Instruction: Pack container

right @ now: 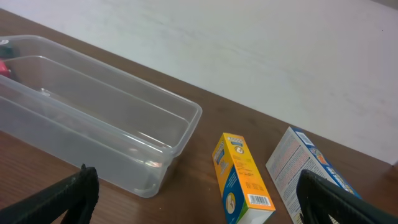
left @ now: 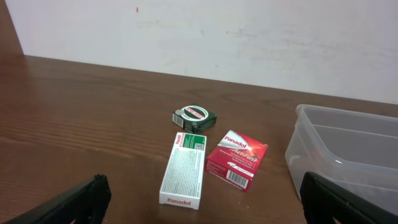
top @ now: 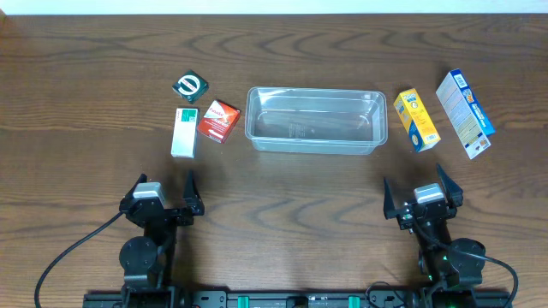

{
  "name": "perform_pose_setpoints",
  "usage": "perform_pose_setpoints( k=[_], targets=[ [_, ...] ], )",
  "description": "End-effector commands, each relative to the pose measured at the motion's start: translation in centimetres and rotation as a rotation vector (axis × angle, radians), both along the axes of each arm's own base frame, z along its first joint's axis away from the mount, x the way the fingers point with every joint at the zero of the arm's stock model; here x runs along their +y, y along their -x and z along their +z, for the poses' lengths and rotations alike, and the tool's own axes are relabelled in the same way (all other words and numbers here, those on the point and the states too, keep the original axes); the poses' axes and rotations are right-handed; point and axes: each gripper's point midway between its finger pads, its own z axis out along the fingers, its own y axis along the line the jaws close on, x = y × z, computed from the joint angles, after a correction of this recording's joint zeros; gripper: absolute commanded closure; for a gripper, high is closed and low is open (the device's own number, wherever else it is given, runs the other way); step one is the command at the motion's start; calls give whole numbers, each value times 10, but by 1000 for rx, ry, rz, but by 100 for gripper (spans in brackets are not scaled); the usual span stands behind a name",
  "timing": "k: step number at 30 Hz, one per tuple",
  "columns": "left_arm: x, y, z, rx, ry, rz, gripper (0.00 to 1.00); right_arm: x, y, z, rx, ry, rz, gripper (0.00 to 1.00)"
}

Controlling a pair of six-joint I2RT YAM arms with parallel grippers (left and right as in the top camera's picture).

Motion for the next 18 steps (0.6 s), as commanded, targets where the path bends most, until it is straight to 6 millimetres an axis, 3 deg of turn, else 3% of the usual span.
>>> perform_pose_setpoints(
  k=[1,7,18],
  targets=[
    [1,1,-16,49,-5,4,2,-2,0,-1,-4,11,-9,1],
    [1,1,-16,50,-5,4,2,-9,-1,-1,-6,25,-51,1],
    [1,1,-16,50,-5,4,2,8,1,11,-37,-62,44,1]
  ],
)
